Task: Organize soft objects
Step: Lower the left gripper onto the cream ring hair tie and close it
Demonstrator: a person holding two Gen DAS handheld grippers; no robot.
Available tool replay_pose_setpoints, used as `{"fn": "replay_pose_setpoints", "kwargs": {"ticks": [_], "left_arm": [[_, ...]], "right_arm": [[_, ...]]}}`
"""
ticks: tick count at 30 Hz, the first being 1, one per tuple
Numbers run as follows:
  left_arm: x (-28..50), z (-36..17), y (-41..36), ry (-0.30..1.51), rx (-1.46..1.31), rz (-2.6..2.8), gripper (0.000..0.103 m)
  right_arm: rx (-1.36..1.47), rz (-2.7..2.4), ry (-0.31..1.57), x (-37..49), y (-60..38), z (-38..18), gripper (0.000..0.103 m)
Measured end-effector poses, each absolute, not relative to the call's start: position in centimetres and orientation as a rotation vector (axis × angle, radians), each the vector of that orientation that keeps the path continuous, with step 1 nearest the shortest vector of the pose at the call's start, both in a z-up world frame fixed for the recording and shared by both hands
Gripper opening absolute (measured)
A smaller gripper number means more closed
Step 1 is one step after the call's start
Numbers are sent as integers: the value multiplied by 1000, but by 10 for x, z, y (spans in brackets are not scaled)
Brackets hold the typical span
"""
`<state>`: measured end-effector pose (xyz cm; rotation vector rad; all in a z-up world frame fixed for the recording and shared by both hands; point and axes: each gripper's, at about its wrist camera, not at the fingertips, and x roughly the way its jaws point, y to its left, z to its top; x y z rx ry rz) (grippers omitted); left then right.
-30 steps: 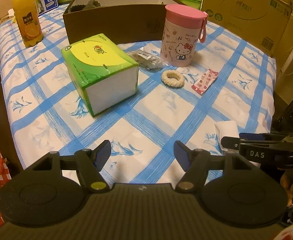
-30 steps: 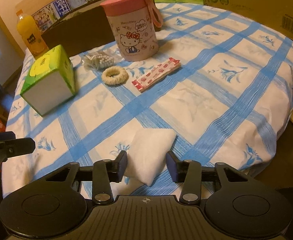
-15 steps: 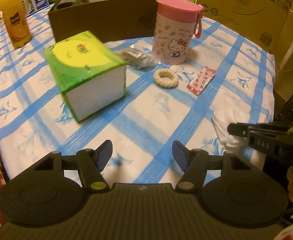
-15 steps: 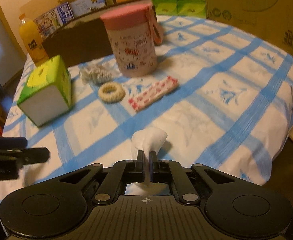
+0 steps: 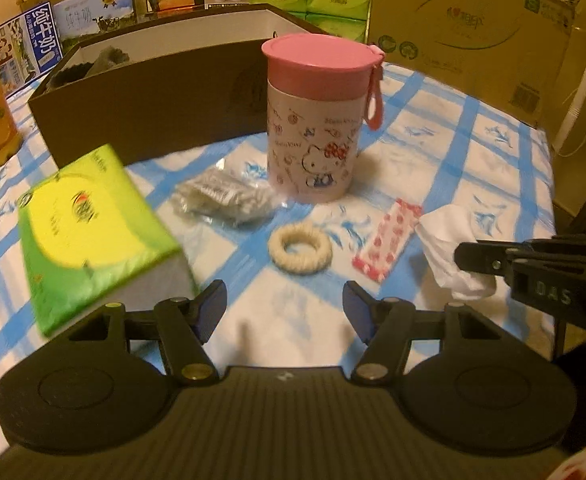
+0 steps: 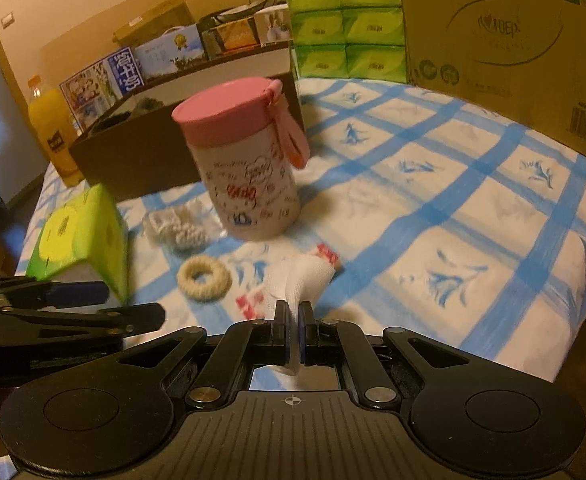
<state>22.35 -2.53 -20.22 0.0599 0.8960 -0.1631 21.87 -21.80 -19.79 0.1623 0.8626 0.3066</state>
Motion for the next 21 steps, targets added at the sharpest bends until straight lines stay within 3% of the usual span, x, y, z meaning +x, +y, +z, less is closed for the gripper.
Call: {"fn": "replay_pose_setpoints", "kwargs": {"ticks": [17, 21], "left_arm": [[285, -232, -55, 896, 160, -163, 65], [284, -240, -62, 878, 228, -154, 61]], "right_arm": [[211, 277, 870, 251, -231, -211, 4], [219, 272, 881, 253, -233, -217, 4]]}}
